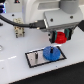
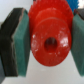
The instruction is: Insert the blue gear onto the right peg, followed by the red gear
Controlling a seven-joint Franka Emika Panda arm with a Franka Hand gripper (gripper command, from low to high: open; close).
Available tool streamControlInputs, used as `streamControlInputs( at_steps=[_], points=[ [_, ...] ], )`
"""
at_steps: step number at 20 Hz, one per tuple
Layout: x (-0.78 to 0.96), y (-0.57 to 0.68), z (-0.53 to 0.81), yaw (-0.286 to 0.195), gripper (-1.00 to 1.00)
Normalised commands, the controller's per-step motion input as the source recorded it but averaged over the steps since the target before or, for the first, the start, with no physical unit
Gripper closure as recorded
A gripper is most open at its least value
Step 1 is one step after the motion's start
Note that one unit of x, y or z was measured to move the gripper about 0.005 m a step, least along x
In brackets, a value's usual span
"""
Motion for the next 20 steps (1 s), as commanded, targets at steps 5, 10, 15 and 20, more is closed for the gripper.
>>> streamControlInputs(
  at_steps=[5, 10, 15, 20],
  points=[
    [0.34, -0.09, 0.0, 0.0, 1.0],
    [0.3, -0.1, -0.04, 0.0, 1.0],
    [0.26, -0.17, -0.03, 0.0, 1.0],
    [0.24, -0.1, 0.35, 0.0, 1.0]
  ],
)
